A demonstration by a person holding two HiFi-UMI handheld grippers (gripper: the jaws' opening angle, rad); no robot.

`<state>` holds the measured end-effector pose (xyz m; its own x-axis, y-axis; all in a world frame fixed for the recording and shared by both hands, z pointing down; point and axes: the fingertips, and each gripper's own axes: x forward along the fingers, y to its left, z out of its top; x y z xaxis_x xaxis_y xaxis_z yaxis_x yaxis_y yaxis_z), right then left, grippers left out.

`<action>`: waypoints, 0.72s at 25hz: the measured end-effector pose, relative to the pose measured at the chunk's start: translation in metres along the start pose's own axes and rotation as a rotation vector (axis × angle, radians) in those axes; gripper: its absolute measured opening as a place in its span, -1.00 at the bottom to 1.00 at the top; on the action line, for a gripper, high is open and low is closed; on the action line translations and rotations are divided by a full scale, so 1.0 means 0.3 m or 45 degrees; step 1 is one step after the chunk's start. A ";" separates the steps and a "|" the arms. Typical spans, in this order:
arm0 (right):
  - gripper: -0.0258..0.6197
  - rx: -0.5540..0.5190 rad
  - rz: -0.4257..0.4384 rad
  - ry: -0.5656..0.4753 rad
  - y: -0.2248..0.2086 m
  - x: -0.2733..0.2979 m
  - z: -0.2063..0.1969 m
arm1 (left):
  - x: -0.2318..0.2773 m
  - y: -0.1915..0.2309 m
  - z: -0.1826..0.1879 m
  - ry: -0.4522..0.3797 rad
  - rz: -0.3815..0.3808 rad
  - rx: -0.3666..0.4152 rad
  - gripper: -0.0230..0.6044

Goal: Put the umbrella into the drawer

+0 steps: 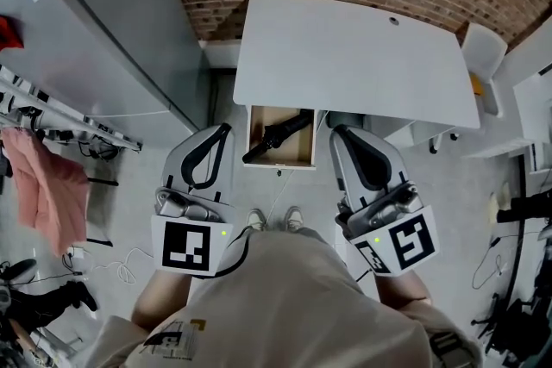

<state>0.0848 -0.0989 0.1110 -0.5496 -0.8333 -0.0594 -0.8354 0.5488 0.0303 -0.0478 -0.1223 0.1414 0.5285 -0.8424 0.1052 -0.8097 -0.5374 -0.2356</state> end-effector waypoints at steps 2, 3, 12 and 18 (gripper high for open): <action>-0.90 0.017 -0.004 0.051 -0.004 0.007 -0.037 | 0.006 -0.002 -0.024 0.010 0.002 -0.026 -0.90; -0.90 0.029 -0.003 0.073 -0.006 0.012 -0.053 | 0.008 -0.002 -0.032 0.013 0.003 -0.034 -0.90; -0.90 0.030 0.010 0.105 -0.004 0.026 -0.072 | 0.015 -0.002 -0.042 0.018 0.002 -0.025 -0.90; -0.90 0.021 -0.004 0.101 -0.011 0.017 -0.065 | 0.008 -0.012 -0.035 0.019 -0.007 -0.018 -0.90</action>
<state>0.0846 -0.1063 0.1301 -0.5465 -0.8372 0.0196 -0.8371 0.5468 0.0136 -0.0465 -0.1227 0.1527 0.5290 -0.8400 0.1208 -0.8105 -0.5423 -0.2216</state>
